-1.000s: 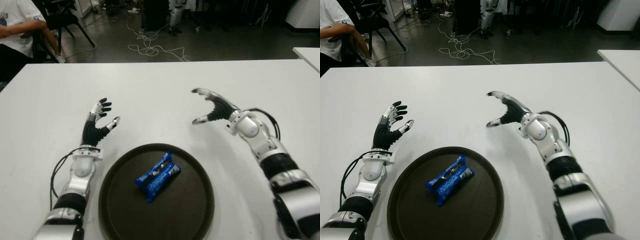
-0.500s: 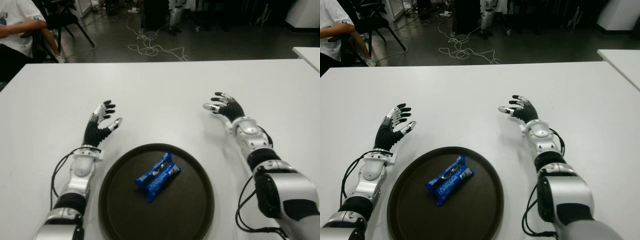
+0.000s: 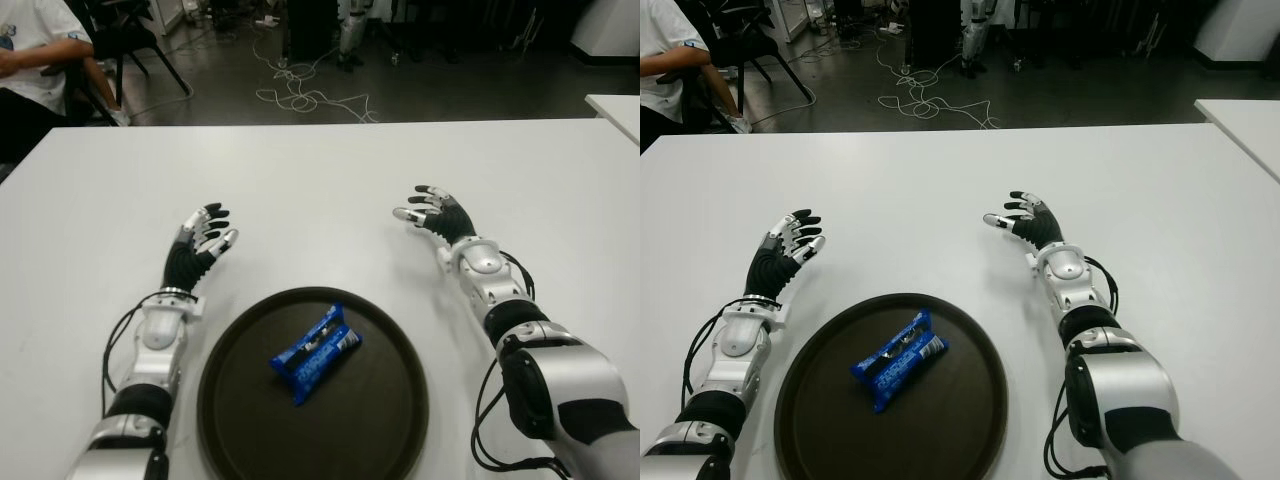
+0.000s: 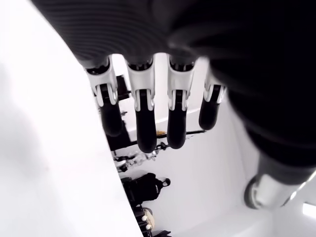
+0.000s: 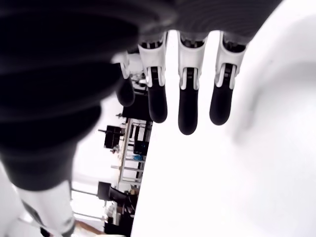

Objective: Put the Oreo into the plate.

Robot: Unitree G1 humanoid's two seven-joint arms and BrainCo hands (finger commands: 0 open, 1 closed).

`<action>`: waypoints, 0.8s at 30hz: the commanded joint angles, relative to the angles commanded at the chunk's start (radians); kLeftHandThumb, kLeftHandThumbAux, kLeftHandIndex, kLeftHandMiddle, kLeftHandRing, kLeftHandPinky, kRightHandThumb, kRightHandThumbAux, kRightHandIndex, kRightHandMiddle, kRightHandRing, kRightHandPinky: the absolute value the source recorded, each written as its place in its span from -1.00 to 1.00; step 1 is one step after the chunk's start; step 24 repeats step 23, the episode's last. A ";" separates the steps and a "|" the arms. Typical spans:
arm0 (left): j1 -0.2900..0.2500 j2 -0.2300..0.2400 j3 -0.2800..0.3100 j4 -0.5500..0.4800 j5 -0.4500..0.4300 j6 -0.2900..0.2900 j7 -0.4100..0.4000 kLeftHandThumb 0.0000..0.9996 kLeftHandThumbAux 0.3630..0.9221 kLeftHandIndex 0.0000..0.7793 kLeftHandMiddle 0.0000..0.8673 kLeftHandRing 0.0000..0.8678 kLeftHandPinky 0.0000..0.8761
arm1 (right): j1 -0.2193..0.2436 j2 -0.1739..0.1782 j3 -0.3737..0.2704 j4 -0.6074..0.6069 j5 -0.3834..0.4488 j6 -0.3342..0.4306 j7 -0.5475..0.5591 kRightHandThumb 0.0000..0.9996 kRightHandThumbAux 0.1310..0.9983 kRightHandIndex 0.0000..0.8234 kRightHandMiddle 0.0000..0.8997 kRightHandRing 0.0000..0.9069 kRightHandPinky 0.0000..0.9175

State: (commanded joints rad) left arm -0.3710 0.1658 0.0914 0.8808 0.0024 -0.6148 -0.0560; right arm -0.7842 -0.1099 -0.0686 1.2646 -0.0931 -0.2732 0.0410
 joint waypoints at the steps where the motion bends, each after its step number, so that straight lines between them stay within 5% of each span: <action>1: 0.000 0.001 0.002 -0.002 -0.002 0.004 -0.003 -0.79 -0.28 -0.53 -0.46 -0.49 -0.56 | 0.000 0.001 0.001 0.001 -0.001 -0.002 -0.003 -1.00 0.42 -0.53 -0.44 -0.39 -0.33; 24: 0.009 0.004 0.033 -0.058 -0.040 0.118 -0.034 -0.72 -0.05 -0.61 -0.47 -0.49 -0.53 | -0.004 0.021 0.018 0.005 -0.017 0.002 -0.050 -1.00 0.41 -0.56 -0.45 -0.39 -0.31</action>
